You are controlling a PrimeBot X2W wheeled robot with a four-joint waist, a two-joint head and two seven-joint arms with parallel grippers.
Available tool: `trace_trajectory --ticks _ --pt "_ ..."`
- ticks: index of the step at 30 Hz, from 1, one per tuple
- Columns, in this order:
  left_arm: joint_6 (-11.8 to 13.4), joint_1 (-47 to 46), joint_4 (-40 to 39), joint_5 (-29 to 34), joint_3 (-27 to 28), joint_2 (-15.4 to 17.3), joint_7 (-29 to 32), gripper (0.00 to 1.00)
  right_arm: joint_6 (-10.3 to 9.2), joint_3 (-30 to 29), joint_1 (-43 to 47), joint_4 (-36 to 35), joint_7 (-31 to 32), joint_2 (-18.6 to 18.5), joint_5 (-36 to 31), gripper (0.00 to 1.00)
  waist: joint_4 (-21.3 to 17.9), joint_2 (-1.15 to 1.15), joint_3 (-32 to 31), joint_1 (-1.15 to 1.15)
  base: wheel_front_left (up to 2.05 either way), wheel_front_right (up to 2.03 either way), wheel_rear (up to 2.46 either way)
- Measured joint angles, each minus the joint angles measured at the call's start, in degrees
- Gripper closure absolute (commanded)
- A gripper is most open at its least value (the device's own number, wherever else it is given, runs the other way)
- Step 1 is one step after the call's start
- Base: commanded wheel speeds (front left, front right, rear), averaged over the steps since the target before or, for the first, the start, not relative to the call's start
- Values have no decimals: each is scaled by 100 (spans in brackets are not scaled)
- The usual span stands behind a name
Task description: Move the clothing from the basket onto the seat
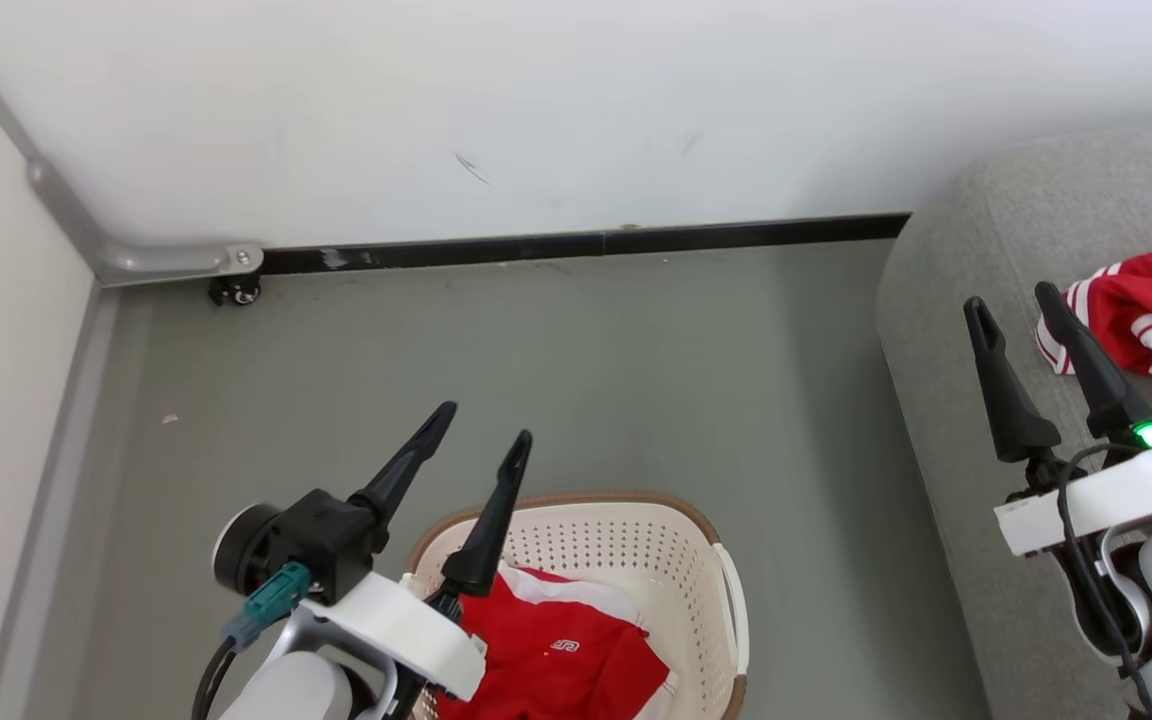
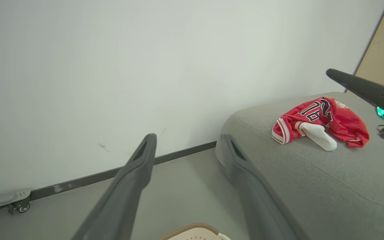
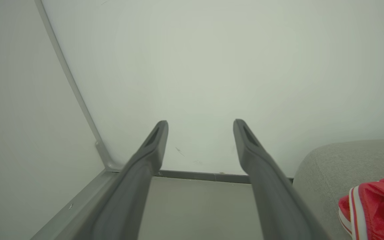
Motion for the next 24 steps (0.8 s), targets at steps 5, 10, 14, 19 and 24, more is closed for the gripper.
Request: trace_trajectory --ticks 5,10,14,19,24 --pt "108 176 100 -104 183 -32 0 0 0 -285 259 -255 0 230 -60 0 124 0 -118 0 0 0 0" --pt "176 366 203 -232 376 -80 0 0 -1 -534 639 -481 -1 380 -347 0 234 0 -248 0 0 0 0" --pt "244 450 205 -255 542 -115 0 0 -1 -651 968 -599 -1 508 -482 0 289 0 -329 0 0 0 0" --pt "370 571 201 -255 814 -200 -1 0 -1 -748 1231 -760 -1 697 -628 0 338 0 -416 0 0 0 0" --pt "423 711 200 -252 1023 -218 -1 0 -1 -792 1432 -916 -1 883 -739 0 340 0 -481 0 0 0 0"
